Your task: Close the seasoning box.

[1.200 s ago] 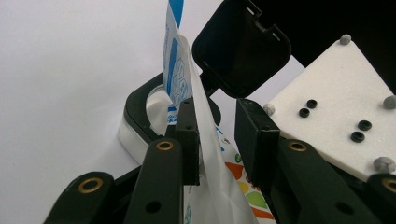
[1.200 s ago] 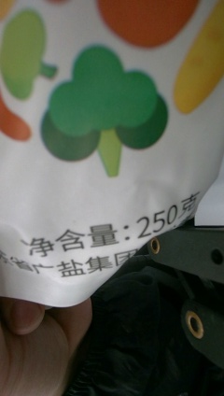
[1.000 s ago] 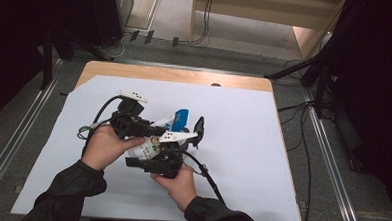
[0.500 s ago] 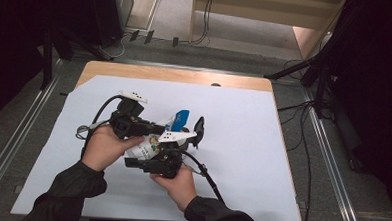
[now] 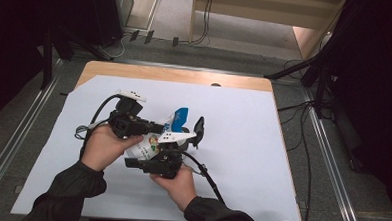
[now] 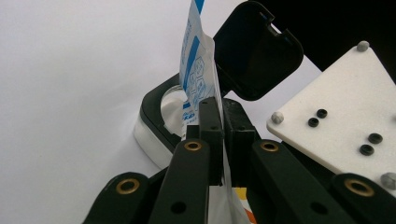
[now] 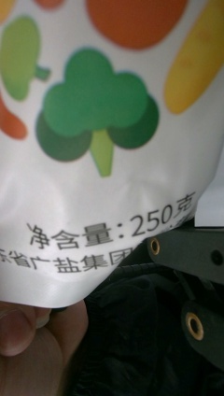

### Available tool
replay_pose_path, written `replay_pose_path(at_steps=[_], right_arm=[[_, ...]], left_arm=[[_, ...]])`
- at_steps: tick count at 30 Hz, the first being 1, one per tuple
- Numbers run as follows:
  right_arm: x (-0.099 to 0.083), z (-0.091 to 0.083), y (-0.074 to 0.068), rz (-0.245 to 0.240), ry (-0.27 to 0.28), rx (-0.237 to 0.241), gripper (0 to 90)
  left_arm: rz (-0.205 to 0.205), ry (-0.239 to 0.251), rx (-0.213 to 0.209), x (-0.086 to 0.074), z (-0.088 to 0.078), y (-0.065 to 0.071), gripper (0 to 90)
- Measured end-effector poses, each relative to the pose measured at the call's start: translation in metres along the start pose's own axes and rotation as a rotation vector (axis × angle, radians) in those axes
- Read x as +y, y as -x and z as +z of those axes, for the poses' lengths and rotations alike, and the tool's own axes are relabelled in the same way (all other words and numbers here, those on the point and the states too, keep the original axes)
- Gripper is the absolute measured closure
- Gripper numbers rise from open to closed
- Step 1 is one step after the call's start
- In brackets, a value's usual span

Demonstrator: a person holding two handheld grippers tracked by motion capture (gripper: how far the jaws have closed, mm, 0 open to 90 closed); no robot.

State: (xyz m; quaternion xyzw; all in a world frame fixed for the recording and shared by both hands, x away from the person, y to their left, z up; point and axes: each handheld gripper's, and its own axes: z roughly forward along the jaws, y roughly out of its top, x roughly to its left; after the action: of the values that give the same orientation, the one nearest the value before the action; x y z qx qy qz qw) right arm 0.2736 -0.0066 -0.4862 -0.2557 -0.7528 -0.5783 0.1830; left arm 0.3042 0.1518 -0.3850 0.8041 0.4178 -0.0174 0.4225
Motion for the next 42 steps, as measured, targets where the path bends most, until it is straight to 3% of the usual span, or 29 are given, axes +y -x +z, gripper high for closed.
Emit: replay_pose_path(at_steps=[12, 17, 42], right_arm=[[-0.0004, 0.0007, -0.0002, 0.013, 0.000, 0.000, 66.5], [0.0007, 0.0005, -0.0011, 0.032, 0.009, 0.023, 66.7], [0.0022, 0.0028, 0.0016, 0.031, 0.004, 0.023, 66.6]], left_arm=[[-0.006, 0.000, 0.000, -0.0002, -0.0013, -0.0002, 88.8], [-0.018, 0.015, -0.013, 0.0004, -0.0006, 0.0000, 87.8], [-0.024, 0.007, -0.013, 0.0004, 0.0029, -0.0026, 87.3]])
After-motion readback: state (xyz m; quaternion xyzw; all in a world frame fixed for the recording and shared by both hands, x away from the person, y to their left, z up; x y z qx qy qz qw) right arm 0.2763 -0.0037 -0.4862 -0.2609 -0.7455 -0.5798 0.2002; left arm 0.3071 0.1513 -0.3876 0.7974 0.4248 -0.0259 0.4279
